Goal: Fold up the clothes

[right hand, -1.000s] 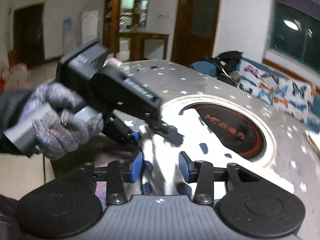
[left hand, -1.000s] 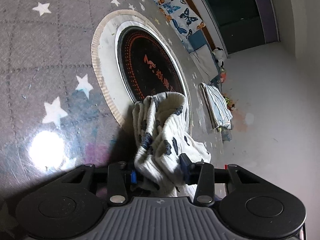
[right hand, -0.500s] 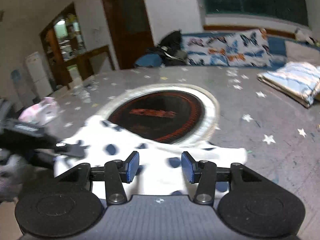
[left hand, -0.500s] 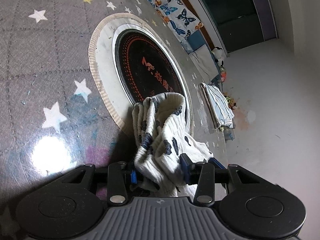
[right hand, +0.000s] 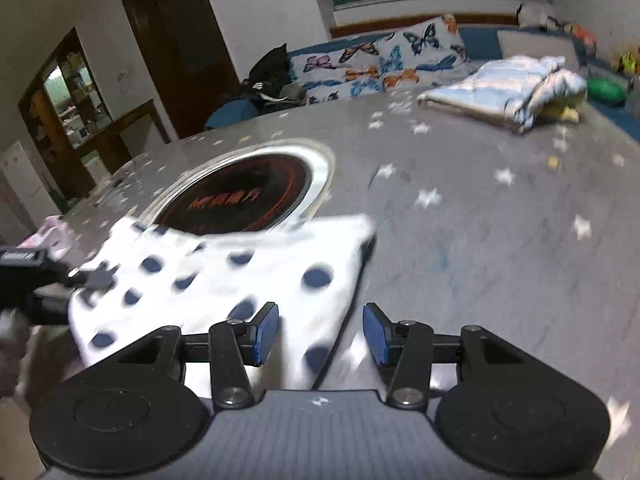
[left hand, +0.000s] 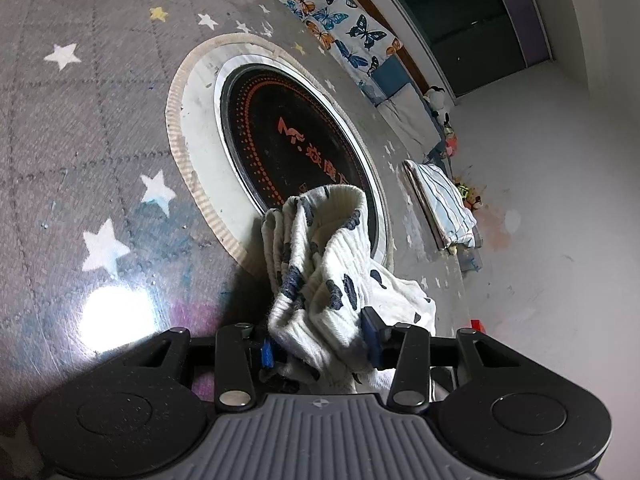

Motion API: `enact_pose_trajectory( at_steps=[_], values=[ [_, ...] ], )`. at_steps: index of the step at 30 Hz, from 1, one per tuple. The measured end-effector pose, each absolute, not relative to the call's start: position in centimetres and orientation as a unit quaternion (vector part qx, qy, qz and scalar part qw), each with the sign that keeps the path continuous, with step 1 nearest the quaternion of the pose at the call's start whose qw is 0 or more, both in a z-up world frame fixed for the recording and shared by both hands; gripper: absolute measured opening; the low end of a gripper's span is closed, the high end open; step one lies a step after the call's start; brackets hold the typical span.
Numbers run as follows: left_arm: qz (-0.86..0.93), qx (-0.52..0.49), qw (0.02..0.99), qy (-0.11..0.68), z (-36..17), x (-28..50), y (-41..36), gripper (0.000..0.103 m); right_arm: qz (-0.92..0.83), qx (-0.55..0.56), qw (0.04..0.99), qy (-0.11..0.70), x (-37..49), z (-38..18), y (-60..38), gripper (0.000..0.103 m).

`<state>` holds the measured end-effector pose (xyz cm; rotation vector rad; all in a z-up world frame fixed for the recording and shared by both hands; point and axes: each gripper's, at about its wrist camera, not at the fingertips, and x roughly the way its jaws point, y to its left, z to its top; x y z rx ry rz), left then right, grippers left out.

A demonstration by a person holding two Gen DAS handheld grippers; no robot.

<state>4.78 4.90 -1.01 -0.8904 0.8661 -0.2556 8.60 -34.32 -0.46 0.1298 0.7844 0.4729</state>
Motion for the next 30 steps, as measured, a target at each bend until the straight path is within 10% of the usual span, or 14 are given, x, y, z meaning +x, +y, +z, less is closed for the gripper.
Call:
enact_pose_trajectory(
  at_steps=[10,30],
  values=[
    [-0.117,-0.374,0.828,0.401,0.8,5.0,3.6,0.041,0.222,0.124,0.895,0.367,7.7,-1.4,-33.8,0.006],
    [-0.215,-0.309,0.851,0.366,5.5,19.8,-8.3,0.040,0.126,0.102,0.947,0.276,16.4,5.5,-42.2,0.004]
  ],
)
